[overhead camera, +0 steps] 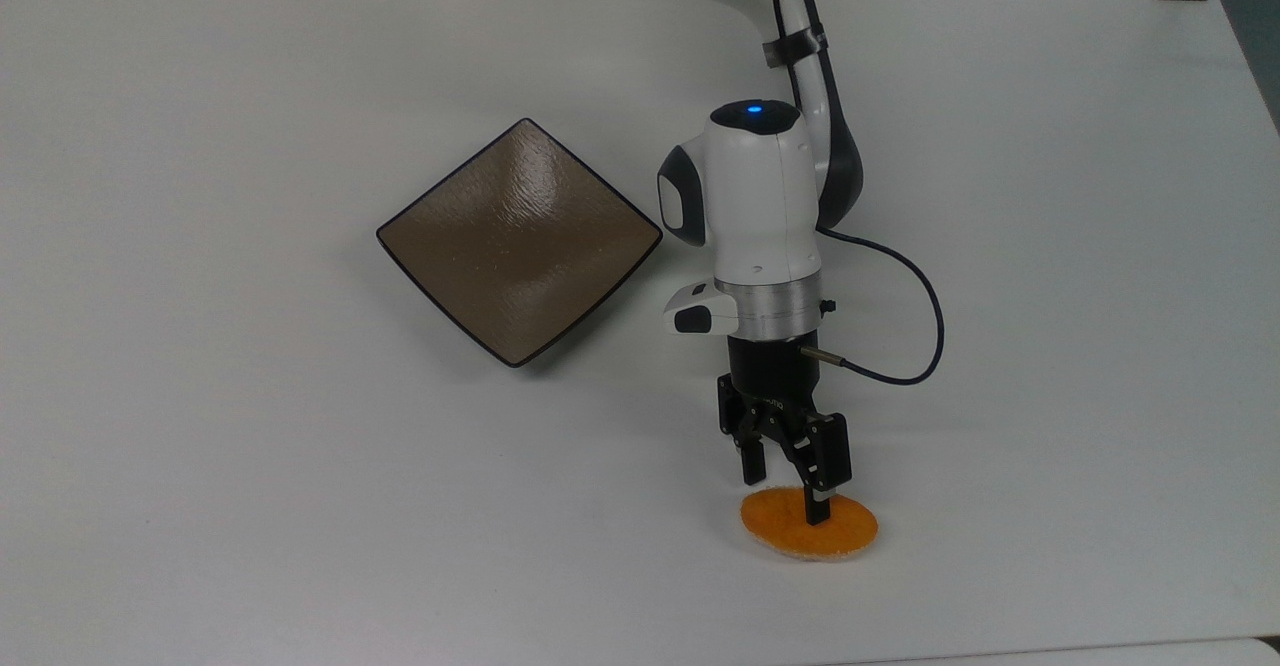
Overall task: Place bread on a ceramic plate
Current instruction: 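Lower the gripper onto the bread slice and close on its edge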
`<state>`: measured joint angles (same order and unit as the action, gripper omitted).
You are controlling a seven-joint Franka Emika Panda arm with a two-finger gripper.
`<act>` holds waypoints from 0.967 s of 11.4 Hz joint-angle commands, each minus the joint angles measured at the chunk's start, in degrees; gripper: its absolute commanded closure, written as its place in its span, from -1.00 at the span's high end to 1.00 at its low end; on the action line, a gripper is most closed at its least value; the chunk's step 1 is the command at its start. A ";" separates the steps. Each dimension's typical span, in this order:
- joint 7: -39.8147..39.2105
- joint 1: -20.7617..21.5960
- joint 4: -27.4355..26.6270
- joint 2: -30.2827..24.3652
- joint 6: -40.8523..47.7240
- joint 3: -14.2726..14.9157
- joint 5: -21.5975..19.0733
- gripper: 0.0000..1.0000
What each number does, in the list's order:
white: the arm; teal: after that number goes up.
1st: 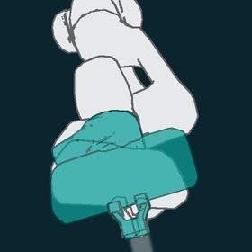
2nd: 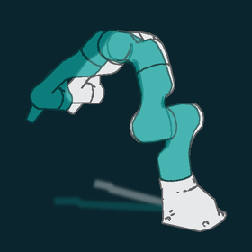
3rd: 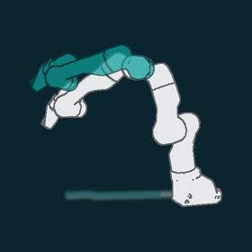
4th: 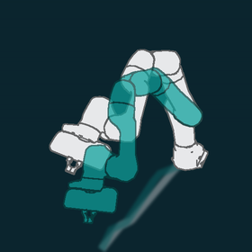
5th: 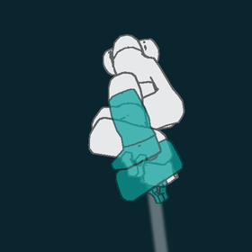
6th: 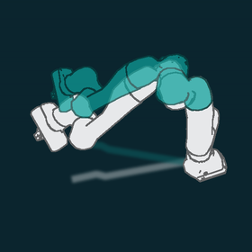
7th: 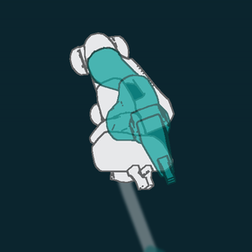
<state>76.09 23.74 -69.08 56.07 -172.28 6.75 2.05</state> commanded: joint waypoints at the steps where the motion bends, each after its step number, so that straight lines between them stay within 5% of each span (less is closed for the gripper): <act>1: -1.38 -0.01 1.31 0.97 -1.13 -0.59 0.32 0.23; 3: -1.64 -0.01 1.23 0.97 -1.13 -0.68 0.32 -0.19; 6: -3.49 -0.27 1.05 0.97 -1.13 -1.21 0.32 -0.46; 11: -7.08 -1.67 -6.32 -6.83 -0.87 -1.83 0.85 -0.54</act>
<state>71.98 23.49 -69.26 55.45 -172.32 5.95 2.12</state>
